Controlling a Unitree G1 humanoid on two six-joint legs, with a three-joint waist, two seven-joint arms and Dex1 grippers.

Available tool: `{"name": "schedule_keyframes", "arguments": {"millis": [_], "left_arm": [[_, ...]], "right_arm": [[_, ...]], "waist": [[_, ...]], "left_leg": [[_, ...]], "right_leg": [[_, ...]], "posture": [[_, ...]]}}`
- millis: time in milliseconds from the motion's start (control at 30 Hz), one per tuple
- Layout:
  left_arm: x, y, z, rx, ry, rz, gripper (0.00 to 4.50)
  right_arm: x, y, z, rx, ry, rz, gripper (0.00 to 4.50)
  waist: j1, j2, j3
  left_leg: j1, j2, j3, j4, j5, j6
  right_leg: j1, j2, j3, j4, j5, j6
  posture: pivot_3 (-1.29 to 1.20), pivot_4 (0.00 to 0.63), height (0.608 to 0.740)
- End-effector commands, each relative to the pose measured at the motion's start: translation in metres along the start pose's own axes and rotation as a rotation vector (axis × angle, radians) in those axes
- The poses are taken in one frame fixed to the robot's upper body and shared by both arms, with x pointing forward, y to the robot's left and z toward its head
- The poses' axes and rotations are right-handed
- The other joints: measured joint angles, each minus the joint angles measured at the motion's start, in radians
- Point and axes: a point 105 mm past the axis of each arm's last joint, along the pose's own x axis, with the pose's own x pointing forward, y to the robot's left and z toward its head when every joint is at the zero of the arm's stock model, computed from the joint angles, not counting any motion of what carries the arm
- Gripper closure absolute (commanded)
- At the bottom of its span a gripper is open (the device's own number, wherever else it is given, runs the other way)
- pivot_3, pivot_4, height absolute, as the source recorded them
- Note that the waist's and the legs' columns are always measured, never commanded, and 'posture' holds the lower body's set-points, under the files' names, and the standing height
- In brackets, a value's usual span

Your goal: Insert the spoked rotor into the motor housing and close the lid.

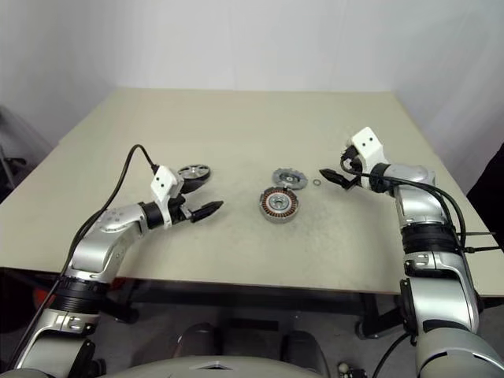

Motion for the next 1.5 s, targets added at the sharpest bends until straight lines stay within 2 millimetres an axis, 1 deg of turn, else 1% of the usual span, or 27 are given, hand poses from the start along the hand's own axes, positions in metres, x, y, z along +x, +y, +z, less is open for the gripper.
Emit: {"name": "schedule_keyframes", "arguments": {"millis": [33, 167, 267, 400, 600, 767, 867, 1133, 1267, 1367, 1467, 1500], "left_arm": [[0.000, 0.000, 0.008, 0.034, -0.033, -0.006, 0.08], [-0.001, 0.004, 0.000, 0.038, -0.027, 0.001, 0.08], [-0.004, 0.008, -0.007, 0.038, -0.023, 0.009, 0.08], [-0.008, 0.008, -0.018, 0.034, -0.017, 0.019, 0.08], [-0.010, 0.010, -0.026, 0.032, -0.014, 0.028, 0.08], [-0.012, 0.014, -0.031, 0.038, -0.005, 0.037, 0.08], [-0.012, 0.014, -0.032, 0.040, -0.005, 0.035, 0.08], [-0.012, 0.014, -0.038, 0.042, 0.008, 0.036, 0.08], [-0.012, 0.016, -0.039, 0.043, 0.009, 0.042, 0.08], [-0.012, 0.016, -0.040, 0.044, 0.011, 0.047, 0.08], [-0.012, 0.016, -0.042, 0.043, 0.012, 0.049, 0.08], [-0.012, 0.016, -0.043, 0.043, 0.014, 0.050, 0.08]], "right_arm": [[0.006, -0.002, 0.005, 0.056, -0.053, -0.020, 0.03], [0.019, 0.000, -0.006, 0.093, -0.032, -0.033, 0.03], [0.026, 0.001, -0.013, 0.085, -0.010, -0.038, 0.03], [0.029, -0.006, -0.019, 0.058, 0.020, -0.068, 0.03], [0.035, -0.002, -0.033, 0.024, 0.071, -0.063, 0.03], [0.040, 0.005, -0.038, 0.028, 0.077, -0.040, 0.03], [0.041, 0.003, -0.041, 0.042, 0.086, -0.059, 0.03], [0.043, 0.001, -0.036, 0.095, 0.060, -0.060, 0.03], [0.044, 0.002, -0.038, 0.107, 0.069, -0.058, 0.03], [0.045, 0.003, -0.040, 0.119, 0.074, -0.063, 0.65], [0.046, 0.004, -0.040, 0.121, 0.072, -0.058, 1.64], [0.046, 0.005, -0.040, 0.123, 0.069, -0.053, 2.04]], "waist": [[0.002, 0.000, 0.000], [0.007, 0.000, 0.000], [0.008, 0.000, 0.000], [0.008, 0.000, 0.000], [0.009, 0.000, 0.000], [0.009, 0.000, 0.000], [0.008, 0.000, 0.000], [0.008, 0.000, 0.000], [0.008, 0.000, 0.000], [0.008, 0.000, 0.000], [0.008, 0.000, 0.000], [0.008, 0.000, 0.000]], "left_leg": [[0.000, 0.000, 0.003, 0.000, 0.000, 0.000], [0.000, -0.001, 0.004, 0.000, 0.000, 0.000], [0.000, -0.001, 0.004, 0.000, 0.000, 0.000], [-0.002, -0.001, 0.005, 0.000, 0.000, 0.000], [-0.003, 0.000, 0.006, 0.000, -0.001, 0.001], [-0.003, 0.000, 0.006, 0.000, -0.001, 0.002], [-0.003, 0.000, 0.006, 0.000, -0.001, 0.002], [-0.003, 0.000, 0.007, 0.000, -0.001, 0.002], [-0.003, 0.000, 0.008, 0.000, -0.001, 0.002], [-0.003, 0.001, 0.008, 0.000, -0.001, 0.002], [-0.003, 0.001, 0.008, 0.000, -0.001, 0.002], [-0.003, 0.001, 0.008, 0.000, -0.001, 0.002]], "right_leg": [[0.000, 0.000, 0.000, 0.000, 0.000, 0.000], [0.000, -0.001, 0.000, 0.000, 0.000, 0.000], [0.000, -0.001, 0.000, 0.000, 0.000, 0.000], [-0.001, -0.001, 0.000, -0.001, 0.000, 0.000], [-0.002, -0.001, 0.000, -0.001, 0.000, 0.000], [-0.002, -0.001, 0.000, -0.001, 0.000, 0.000], [-0.003, -0.001, 0.000, -0.001, 0.000, 0.000], [-0.003, -0.001, 0.001, 0.000, 0.000, 0.000], [-0.004, -0.001, 0.001, 0.000, 0.000, 0.000], [-0.004, -0.001, 0.001, 0.000, 0.000, 0.000], [-0.004, -0.001, 0.001, 0.000, 0.000, 0.000], [-0.004, -0.001, 0.001, 0.000, 0.000, 0.000]], "posture": [[0.00, 0.000, 0.740], [0.00, 0.000, 0.740], [0.00, 0.000, 0.740], [0.00, 0.000, 0.740], [0.00, 0.000, 0.740], [0.00, 0.000, 0.740], [0.00, 0.000, 0.740], [0.00, 0.000, 0.740], [0.00, 0.000, 0.740], [0.00, 0.000, 0.740], [0.00, 0.000, 0.740], [0.00, 0.000, 0.740]]}}
